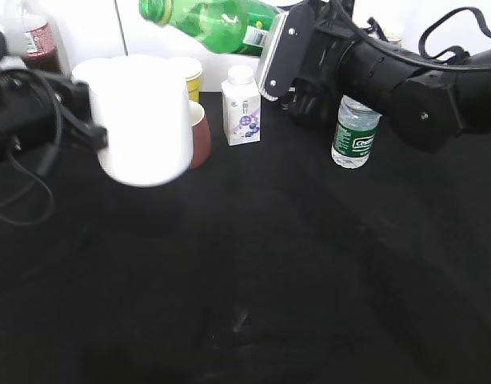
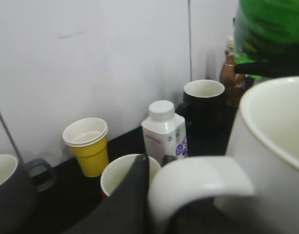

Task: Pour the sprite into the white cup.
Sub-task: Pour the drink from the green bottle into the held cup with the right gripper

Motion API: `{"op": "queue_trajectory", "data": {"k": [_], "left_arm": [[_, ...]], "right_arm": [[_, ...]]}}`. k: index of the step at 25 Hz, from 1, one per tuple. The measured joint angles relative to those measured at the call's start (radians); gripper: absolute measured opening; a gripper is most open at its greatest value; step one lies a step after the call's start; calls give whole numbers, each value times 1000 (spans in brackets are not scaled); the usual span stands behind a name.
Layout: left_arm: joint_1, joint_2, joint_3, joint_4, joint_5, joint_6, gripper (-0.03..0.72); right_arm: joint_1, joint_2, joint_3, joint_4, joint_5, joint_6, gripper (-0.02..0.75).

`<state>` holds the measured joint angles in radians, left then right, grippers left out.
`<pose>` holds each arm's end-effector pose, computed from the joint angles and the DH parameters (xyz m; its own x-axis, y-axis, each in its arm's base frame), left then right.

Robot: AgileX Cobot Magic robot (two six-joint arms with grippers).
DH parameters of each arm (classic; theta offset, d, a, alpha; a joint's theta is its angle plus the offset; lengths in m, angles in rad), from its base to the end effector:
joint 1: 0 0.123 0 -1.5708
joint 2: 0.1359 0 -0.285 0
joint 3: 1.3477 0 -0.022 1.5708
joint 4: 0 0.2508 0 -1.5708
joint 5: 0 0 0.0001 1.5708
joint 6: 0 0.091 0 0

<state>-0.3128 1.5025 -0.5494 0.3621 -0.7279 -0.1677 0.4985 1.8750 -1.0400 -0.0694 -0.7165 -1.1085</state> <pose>0.2652 -0.1083 0.2154 -0.1051 0.1440 -0.9840 0.5345 0.8426 0.0662 0.3591 0.2002 0.2234 0.4633 -0.7909 -0.3997 -0.2325 0.3268 -0.9161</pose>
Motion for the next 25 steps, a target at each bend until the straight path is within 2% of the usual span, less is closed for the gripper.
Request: {"op": "queue_trajectory", "data": {"k": [4,15,25], "left_arm": [[0,33,0,0,-44,0,54],[0,33,0,-21,-52,30,54],[0,33,0,-23,-52,31,54]], "right_arm": [[0,0,0,13,-2,-144,378],[0,0,0,44,-60,-346,378],[0,0,0,48,-82,-374,377]]}}
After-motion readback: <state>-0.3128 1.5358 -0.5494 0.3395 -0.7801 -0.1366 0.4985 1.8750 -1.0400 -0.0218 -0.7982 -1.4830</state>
